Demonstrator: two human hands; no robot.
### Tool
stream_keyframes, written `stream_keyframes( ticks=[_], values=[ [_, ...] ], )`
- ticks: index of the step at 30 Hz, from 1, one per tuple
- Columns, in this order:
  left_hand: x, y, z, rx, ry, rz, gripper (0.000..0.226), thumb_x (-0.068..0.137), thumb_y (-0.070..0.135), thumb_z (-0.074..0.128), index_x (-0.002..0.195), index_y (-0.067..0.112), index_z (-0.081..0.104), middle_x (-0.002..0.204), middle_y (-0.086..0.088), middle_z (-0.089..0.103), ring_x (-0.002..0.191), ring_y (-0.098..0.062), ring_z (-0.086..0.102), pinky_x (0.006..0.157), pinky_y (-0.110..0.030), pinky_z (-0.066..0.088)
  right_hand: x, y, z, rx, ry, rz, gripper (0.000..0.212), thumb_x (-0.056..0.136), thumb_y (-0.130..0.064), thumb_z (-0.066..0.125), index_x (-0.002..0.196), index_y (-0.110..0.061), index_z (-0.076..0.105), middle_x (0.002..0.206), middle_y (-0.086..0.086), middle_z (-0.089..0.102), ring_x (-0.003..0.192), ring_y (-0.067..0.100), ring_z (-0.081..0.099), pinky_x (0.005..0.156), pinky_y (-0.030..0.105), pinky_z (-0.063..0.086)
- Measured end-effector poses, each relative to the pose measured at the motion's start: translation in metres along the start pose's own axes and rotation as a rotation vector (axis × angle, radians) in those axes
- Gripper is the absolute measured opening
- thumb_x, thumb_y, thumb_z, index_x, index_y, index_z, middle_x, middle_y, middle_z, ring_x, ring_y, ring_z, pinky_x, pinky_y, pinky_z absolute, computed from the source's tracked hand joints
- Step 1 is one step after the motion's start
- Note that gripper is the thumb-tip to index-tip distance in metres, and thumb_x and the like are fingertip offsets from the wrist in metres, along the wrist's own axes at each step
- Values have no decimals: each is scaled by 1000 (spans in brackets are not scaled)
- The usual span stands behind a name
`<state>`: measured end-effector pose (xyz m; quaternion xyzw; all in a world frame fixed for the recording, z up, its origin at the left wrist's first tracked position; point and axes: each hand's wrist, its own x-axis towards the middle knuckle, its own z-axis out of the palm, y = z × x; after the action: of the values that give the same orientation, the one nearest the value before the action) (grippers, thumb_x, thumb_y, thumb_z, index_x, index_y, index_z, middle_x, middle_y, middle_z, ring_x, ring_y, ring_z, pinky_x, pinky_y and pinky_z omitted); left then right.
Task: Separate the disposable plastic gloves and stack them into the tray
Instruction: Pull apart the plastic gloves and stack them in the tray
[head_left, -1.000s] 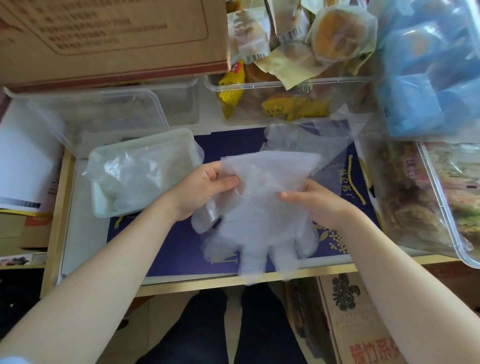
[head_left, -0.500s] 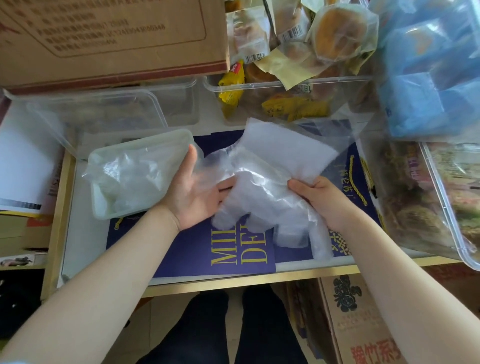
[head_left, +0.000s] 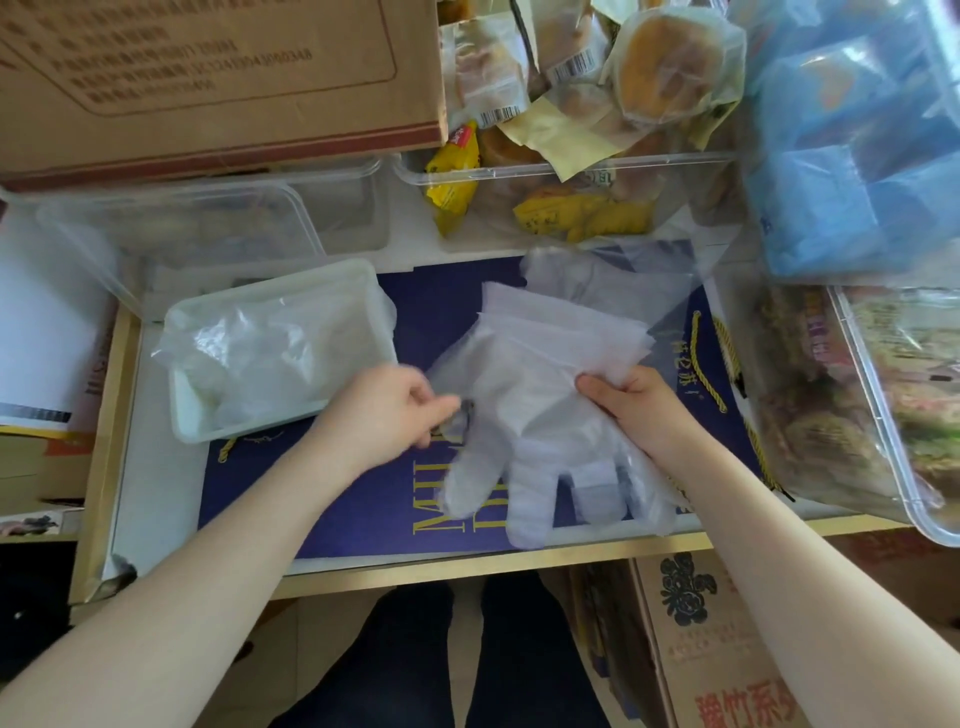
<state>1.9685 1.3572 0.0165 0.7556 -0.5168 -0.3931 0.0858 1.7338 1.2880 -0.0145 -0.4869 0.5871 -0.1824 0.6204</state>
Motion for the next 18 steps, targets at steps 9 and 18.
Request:
stream_keyframes(
  ticks=[9,18],
  values=[
    [41,35,5,-665,-64,99,31,71,23,78,98,14,68,95,0,69,91,-16,65,90,-36,49,-6,-15,-1,14,-221,-8,13,91,-18,58,86,-13,69,71,-8,71,66,3,66,63,12,50],
    [38,16,6,-649,129,71,12,88,10,63,84,20,69,81,4,74,79,-14,70,75,-31,55,63,-6,-29,-877,436,-175,59,95,-30,51,145,-11,27,154,14,21,139,35,20,109,47,24]
  ],
)
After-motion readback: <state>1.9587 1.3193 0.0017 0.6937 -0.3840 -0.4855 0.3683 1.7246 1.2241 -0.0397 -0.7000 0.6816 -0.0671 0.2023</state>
